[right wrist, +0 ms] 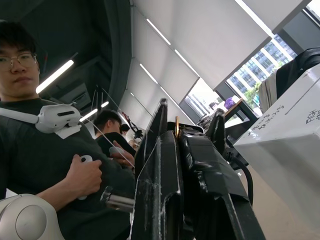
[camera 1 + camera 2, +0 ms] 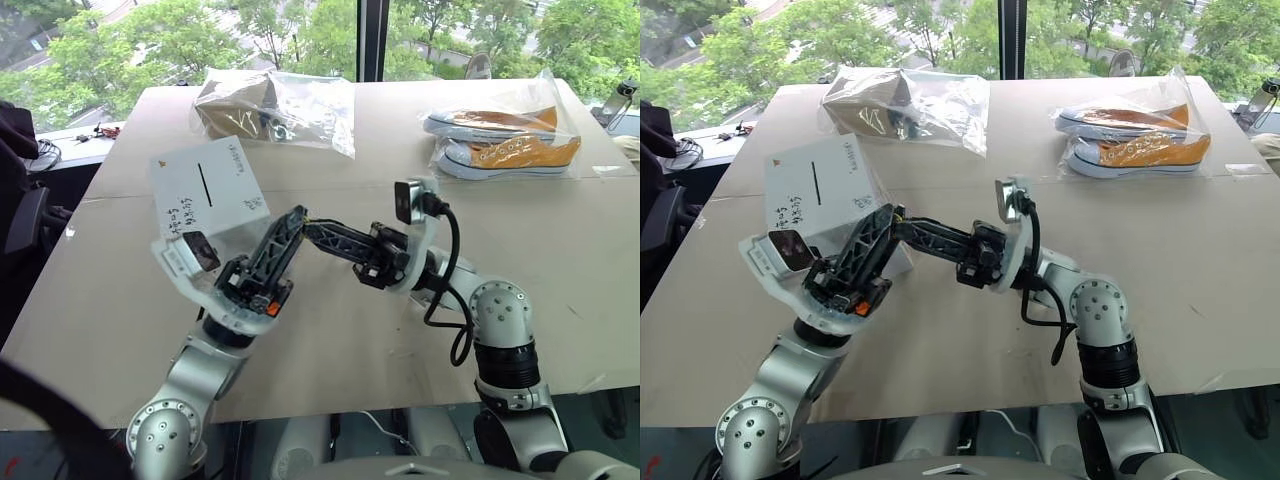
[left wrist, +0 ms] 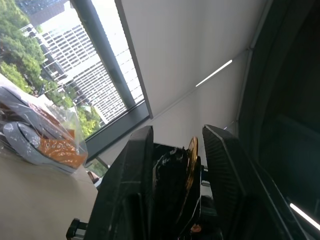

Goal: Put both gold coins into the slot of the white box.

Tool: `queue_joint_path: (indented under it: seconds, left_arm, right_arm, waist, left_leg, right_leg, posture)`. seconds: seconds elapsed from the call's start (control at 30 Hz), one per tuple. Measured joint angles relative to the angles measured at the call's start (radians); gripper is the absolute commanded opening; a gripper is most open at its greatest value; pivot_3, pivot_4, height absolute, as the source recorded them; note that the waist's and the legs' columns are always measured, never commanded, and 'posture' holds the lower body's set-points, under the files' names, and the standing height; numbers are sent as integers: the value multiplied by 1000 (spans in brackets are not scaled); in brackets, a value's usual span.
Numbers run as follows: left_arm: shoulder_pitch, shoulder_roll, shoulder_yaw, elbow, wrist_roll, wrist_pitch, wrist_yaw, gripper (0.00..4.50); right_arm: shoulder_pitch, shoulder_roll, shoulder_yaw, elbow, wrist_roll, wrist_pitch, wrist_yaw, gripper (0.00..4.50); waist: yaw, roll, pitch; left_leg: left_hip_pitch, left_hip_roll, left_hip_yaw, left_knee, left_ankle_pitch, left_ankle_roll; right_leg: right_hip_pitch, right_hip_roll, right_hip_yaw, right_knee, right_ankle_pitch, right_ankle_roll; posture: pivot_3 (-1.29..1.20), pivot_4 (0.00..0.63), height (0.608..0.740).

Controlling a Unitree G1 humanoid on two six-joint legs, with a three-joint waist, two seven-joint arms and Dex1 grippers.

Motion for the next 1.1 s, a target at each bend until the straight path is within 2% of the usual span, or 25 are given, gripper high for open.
queue_joint_path:
  seconds: [0.07,0.37,0.47,0.57,0.63,0.7,0.77,0.83,0.97,1.1]
  left_arm:
    - [3,2,7,0,0,-10,-4,45]
    - [5,8,6,-2,5,-18,-20,45]
    - [5,9,7,-1,10,-21,-20,0]
    - [1,14,8,2,13,-25,-12,0]
    - [-48,25,3,2,11,-23,33,0]
    - [-87,45,20,1,6,-27,72,0]
    - [-167,82,80,-17,-5,-60,124,0]
    - [-236,157,119,-41,-1,-67,198,0]
    - [-330,275,134,-61,20,-55,360,0]
    - [-419,393,138,-96,120,-5,584,0]
  right_arm:
    - [0,-6,-2,0,2,0,3,0]
    - [0,-7,0,2,3,0,0,0]
    - [-1,-7,2,2,2,-1,2,864]
    - [-8,-10,8,2,-8,-4,0,2264]
    - [-14,-19,33,4,-77,-46,-22,3140]
    - [-22,-35,46,-2,-126,-93,-14,3140]
    - [-13,-110,84,5,-232,-150,15,3140]
    - [7,-164,91,37,-326,-247,71,3140]
    - [-19,-234,31,81,-375,-382,189,3140]
    - [-102,-344,-14,122,-425,-478,332,3140]
  waist:
    - [0,0,0]
    - [0,0,0]
    - [0,0,0]
    - [0,0,0]
    - [2,0,0]
    - [2,0,0]
    - [4,-1,-1]
    - [4,-1,0]
    - [3,-2,2]
    - [1,-2,2]
  left_leg:
    - [0,0,0,0,0,0]
    - [0,0,0,0,0,0]
    - [0,0,0,0,0,0]
    - [0,0,0,0,0,0]
    - [0,0,-1,0,0,0]
    - [0,0,-1,0,0,0]
    - [0,0,-1,1,0,0]
    - [0,-1,0,0,0,0]
    - [0,0,0,0,0,0]
    - [0,0,0,0,0,0]
  right_leg:
    - [0,0,0,0,0,0]
    - [0,0,0,0,0,0]
    - [0,0,0,0,0,0]
    - [0,0,0,0,0,0]
    - [0,0,0,0,0,0]
    - [0,0,0,0,0,0]
    - [0,0,-1,-1,0,0]
    - [0,0,0,-1,0,0]
    - [0,0,1,-1,0,0]
    - [0,1,0,-1,0,0]
  posture:
    - [0,150,740]
    - [0,150,740]
    - [0,150,740]
    - [0,150,740]
    - [0,150,740]
    - [0,150,740]
    - [0,150,740]
    - [0,150,740]
    - [0,150,740]
    - [0,150,740]
